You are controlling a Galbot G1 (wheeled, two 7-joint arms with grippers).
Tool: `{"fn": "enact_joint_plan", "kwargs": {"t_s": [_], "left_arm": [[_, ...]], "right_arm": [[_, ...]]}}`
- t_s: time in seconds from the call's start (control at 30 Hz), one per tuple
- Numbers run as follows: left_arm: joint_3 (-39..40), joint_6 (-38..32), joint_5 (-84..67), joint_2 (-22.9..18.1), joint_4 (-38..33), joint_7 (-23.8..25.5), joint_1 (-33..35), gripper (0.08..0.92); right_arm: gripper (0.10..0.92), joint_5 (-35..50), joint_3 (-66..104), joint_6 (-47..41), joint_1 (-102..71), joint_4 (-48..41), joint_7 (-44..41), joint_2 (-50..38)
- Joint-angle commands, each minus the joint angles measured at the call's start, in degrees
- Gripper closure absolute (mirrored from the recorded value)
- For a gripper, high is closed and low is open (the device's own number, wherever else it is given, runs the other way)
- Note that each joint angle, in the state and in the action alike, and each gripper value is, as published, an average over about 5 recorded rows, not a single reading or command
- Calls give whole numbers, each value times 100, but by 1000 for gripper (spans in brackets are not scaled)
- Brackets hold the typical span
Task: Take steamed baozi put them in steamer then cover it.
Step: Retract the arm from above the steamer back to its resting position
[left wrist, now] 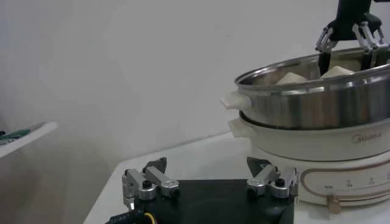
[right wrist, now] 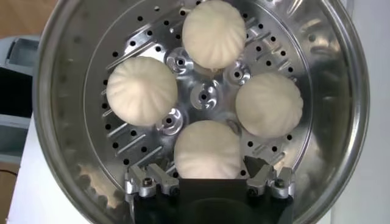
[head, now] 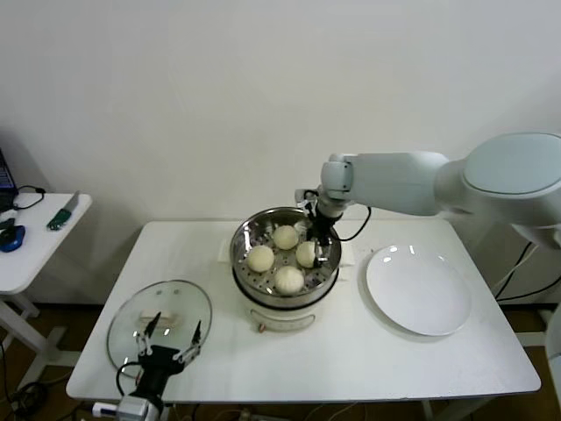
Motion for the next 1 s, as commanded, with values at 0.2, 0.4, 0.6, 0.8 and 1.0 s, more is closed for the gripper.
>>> {"fn": "enact_joint_plan", "kwargs": {"t_s": [0.2, 0.4, 0.6, 0.8, 1.0], "left_arm": [[-11, 30, 99, -23, -7, -19, -58, 177], [-11, 50, 239, -44, -2, -44, -150, 177], [-46, 133, 280, -82, -36, -50, -199, 177], [-51, 85, 466, -107, -54, -104, -159, 177], [-13, 19, 848, -142, -170, -183, -39, 177]], "right_arm": [[203, -54, 473, 197, 644, 283, -258, -731], [203, -90, 1184, 895, 658, 913, 849, -1850], [203, -12, 2177, 1380, -61, 1978, 2770, -3197], [203, -107, 3965, 1602, -1975, 2529, 3813, -4353], [203, -488, 6573, 1855, -4423, 2896, 4311, -4903]]}}
